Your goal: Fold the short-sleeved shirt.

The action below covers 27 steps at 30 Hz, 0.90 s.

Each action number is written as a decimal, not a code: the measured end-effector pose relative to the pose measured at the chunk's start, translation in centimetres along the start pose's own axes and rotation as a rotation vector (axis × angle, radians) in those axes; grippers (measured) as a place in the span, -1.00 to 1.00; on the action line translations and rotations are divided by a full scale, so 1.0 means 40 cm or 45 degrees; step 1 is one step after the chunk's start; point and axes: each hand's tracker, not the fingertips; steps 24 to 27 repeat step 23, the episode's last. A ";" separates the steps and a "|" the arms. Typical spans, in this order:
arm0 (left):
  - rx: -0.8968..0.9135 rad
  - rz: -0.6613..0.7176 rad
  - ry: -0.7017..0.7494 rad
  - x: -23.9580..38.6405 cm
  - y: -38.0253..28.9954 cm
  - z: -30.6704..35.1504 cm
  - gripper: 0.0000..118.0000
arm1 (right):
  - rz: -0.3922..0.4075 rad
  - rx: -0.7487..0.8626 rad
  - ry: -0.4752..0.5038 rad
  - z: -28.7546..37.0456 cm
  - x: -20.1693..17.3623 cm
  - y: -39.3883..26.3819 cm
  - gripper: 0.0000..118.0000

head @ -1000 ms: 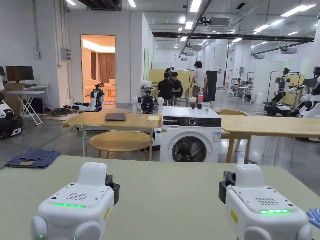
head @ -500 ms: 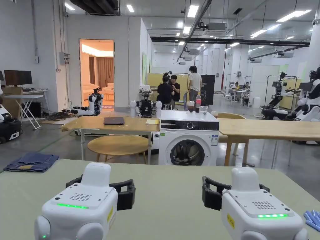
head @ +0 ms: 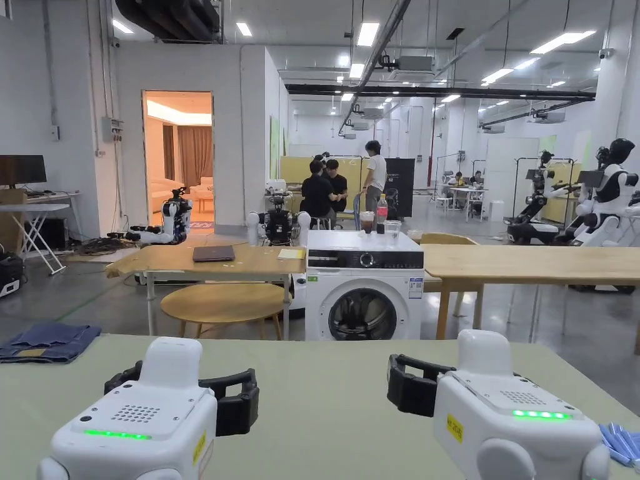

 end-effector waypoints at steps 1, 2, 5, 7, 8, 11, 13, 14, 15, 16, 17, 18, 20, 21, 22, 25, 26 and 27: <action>-0.004 -0.005 0.002 0.003 -0.001 -0.001 0.83 | 0.008 0.006 0.004 -0.001 0.000 0.001 0.95; -0.009 -0.010 0.000 0.006 -0.001 -0.001 0.83 | 0.013 0.013 0.002 0.000 -0.002 0.000 0.95; -0.015 -0.019 -0.006 0.015 -0.003 -0.002 0.83 | 0.072 0.044 -0.049 0.008 -0.017 -0.005 0.95; -0.018 -0.019 -0.004 0.016 -0.005 -0.004 0.83 | 0.102 0.032 -0.088 0.008 -0.031 -0.007 0.95; -0.019 -0.015 -0.005 0.016 -0.005 -0.005 0.83 | 0.120 0.023 -0.109 0.005 -0.037 -0.007 0.95; -0.020 -0.002 -0.010 0.015 -0.005 -0.006 0.83 | 0.159 0.020 -0.167 0.000 -0.049 -0.013 0.95; -0.018 -0.002 -0.013 0.015 -0.005 -0.007 0.83 | 0.156 0.025 -0.182 -0.002 -0.049 -0.018 0.95; -0.020 -0.004 -0.011 0.017 -0.005 -0.007 0.83 | 0.151 0.023 -0.178 0.001 -0.048 -0.018 0.95; -0.020 -0.005 -0.012 0.015 -0.005 -0.007 0.83 | 0.136 0.017 -0.164 0.001 -0.044 -0.019 0.95; -0.020 -0.006 -0.013 0.016 -0.005 -0.007 0.83 | 0.122 0.010 -0.145 0.000 -0.040 -0.020 0.95; -0.020 -0.006 -0.014 0.017 -0.006 -0.008 0.83 | 0.115 0.008 -0.132 0.000 -0.037 -0.021 0.95; -0.020 -0.005 -0.015 0.018 -0.006 -0.008 0.83 | 0.110 0.026 -0.107 0.003 -0.034 -0.024 0.95; -0.017 -0.002 -0.020 0.016 -0.006 -0.009 0.83 | 0.110 0.045 -0.095 0.007 -0.035 -0.028 0.95; -0.016 -0.003 -0.022 0.018 -0.006 -0.009 0.83 | 0.112 0.048 -0.095 0.007 -0.037 -0.027 0.95; -0.015 -0.005 -0.020 0.020 -0.006 -0.009 0.83 | 0.114 0.051 -0.098 0.006 -0.038 -0.028 0.95; -0.014 -0.006 -0.016 0.020 -0.006 -0.009 0.83 | 0.115 0.057 -0.102 0.007 -0.038 -0.029 0.95; -0.014 -0.006 -0.016 0.020 -0.006 -0.009 0.83 | 0.115 0.057 -0.102 0.007 -0.038 -0.029 0.95; -0.014 -0.006 -0.016 0.020 -0.006 -0.009 0.83 | 0.115 0.057 -0.102 0.007 -0.038 -0.029 0.95</action>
